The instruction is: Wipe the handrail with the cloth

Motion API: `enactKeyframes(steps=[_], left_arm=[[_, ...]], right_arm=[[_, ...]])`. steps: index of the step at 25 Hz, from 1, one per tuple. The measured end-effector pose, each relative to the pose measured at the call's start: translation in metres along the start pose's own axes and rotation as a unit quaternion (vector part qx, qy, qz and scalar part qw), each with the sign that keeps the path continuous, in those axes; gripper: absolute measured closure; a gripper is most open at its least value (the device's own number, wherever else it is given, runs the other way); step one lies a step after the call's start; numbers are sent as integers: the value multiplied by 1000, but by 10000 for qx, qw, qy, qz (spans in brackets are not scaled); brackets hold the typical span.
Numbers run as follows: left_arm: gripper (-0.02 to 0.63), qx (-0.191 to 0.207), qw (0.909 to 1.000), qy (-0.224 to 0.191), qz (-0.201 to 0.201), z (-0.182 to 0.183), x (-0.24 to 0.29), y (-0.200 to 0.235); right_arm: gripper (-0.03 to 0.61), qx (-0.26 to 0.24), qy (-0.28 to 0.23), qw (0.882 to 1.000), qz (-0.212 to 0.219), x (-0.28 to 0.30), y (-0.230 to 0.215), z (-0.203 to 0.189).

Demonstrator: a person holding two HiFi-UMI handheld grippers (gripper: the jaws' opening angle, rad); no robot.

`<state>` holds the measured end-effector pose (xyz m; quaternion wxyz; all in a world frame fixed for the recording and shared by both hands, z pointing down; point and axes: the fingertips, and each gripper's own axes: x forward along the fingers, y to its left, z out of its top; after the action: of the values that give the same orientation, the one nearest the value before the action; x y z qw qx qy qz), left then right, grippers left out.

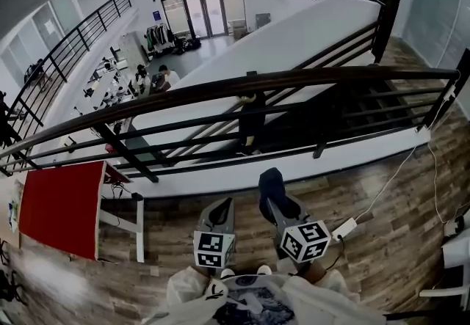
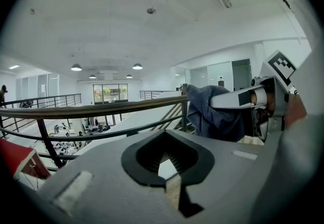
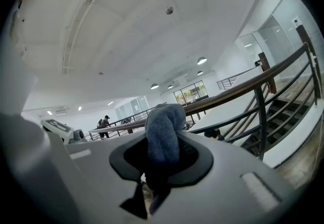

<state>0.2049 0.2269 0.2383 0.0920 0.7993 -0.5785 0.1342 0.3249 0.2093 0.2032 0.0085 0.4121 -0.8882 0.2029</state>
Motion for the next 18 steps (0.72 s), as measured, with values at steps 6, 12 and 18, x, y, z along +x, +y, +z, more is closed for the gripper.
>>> enactKeyframes(steps=[6,12,18], left_arm=[[609,69,10000,-39,25,11,7,-2],[609,8,10000,-24,33,11,11,13],[610,-61,9999,-38,116,-1,20,63]], right_arm=[[499,27,-44,10000,1,1,-8,4],[499,19,53,9999,115,22,0,1],[499,-98,138,9997,170,70,16,-5]])
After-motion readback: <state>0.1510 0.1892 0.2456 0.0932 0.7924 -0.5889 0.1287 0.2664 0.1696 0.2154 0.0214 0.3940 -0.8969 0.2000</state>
